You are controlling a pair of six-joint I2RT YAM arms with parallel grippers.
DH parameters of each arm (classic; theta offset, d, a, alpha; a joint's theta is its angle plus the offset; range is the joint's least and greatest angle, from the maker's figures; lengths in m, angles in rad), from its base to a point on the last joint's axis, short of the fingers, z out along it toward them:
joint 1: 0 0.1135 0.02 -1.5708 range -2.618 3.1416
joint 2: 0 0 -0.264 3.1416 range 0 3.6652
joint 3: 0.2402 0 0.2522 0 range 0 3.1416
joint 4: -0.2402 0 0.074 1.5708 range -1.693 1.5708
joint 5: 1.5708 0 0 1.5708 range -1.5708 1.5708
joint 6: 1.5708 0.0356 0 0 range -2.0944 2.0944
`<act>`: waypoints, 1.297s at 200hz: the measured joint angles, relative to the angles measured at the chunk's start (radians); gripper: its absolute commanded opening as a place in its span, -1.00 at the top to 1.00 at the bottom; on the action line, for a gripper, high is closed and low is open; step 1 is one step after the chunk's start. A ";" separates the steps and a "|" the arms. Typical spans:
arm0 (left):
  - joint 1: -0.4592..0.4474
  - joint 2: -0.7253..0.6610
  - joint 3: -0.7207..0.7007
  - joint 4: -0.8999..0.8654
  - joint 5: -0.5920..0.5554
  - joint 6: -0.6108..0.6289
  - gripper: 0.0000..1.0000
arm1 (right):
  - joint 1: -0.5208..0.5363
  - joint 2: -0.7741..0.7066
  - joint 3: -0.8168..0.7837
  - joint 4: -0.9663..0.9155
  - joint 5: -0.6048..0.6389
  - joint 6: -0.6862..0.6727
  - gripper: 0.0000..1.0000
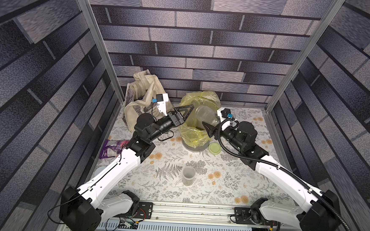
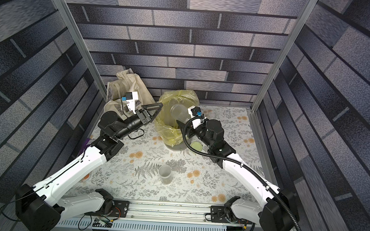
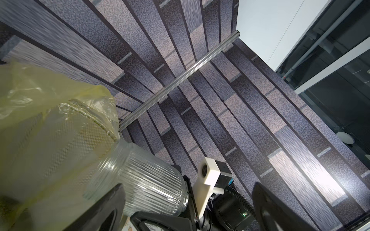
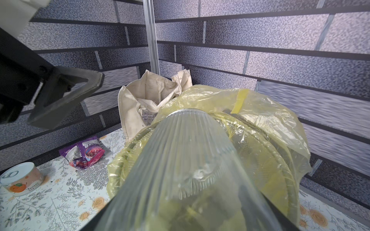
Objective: Empty moldy mung beans from jars
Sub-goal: Pour the moldy mung beans from the jar into the trash bin, then place the jar at the center of the board.
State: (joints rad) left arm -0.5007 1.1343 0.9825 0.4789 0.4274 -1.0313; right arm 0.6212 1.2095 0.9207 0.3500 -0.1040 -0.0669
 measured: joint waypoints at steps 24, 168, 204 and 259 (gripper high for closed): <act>-0.001 0.000 0.002 -0.027 -0.006 0.003 -1.00 | 0.005 0.000 0.008 0.084 0.006 -0.009 0.22; -0.035 0.177 0.087 0.045 0.013 -0.135 -1.00 | 0.056 0.001 0.032 0.176 0.024 -0.091 0.21; -0.042 0.212 0.109 0.072 0.013 -0.176 -1.00 | 0.060 0.005 0.032 0.211 0.019 -0.091 0.21; -0.048 0.255 0.138 0.074 -0.012 -0.174 -1.00 | 0.064 0.023 0.031 0.224 0.002 -0.088 0.21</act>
State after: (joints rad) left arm -0.5484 1.3895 1.1206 0.5533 0.4152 -1.2049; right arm 0.6857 1.2324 0.9520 0.5735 -0.1020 -0.1551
